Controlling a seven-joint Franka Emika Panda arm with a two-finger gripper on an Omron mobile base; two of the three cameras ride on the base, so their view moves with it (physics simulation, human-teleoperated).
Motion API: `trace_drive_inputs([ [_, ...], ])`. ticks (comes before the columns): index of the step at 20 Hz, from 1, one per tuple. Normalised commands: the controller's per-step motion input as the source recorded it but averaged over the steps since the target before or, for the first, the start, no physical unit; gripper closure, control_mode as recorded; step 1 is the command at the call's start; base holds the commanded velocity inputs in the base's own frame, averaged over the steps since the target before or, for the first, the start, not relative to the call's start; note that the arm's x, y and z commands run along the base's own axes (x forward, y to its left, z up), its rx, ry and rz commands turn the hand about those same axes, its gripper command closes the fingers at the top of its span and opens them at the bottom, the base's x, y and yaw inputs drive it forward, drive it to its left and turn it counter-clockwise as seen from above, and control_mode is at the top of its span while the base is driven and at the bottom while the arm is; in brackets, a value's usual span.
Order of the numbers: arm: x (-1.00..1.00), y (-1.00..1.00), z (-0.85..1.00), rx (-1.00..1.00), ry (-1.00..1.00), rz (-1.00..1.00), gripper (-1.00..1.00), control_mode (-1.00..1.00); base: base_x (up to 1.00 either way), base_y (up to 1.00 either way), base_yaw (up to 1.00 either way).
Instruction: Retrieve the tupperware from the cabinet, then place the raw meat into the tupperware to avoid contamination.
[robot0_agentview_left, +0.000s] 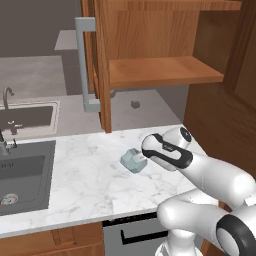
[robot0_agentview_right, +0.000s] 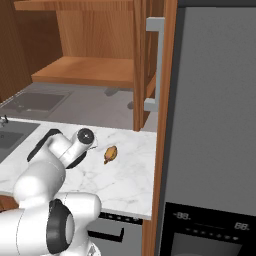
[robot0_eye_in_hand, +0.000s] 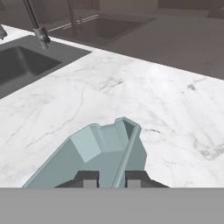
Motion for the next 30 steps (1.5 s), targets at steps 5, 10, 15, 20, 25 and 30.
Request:
trace_drive_inputs([
  [5,0.00,0.00,-0.05,0.00,0.01,0.00,1.00,-1.00,0.00,0.00,0.00],
  [10,0.00,0.00,-0.10,0.00,0.00,0.00,1.00,-1.00,0.00,0.00,0.00],
  [15,0.00,0.00,-0.17,0.00,0.00,0.00,1.00,-1.00,0.00,0.00,0.00],
  [20,0.00,-0.02,-0.40,0.00,0.00,0.00,1.00,-1.00,0.00,0.00,0.00],
  [25,-0.01,-0.06,-0.51,0.00,-0.03,0.00,1.00,-1.00,0.00,0.00,0.00],
  [30,0.08,0.00,-0.36,0.00,-0.09,0.00,1.00,-1.00,0.00,0.00,0.00],
])
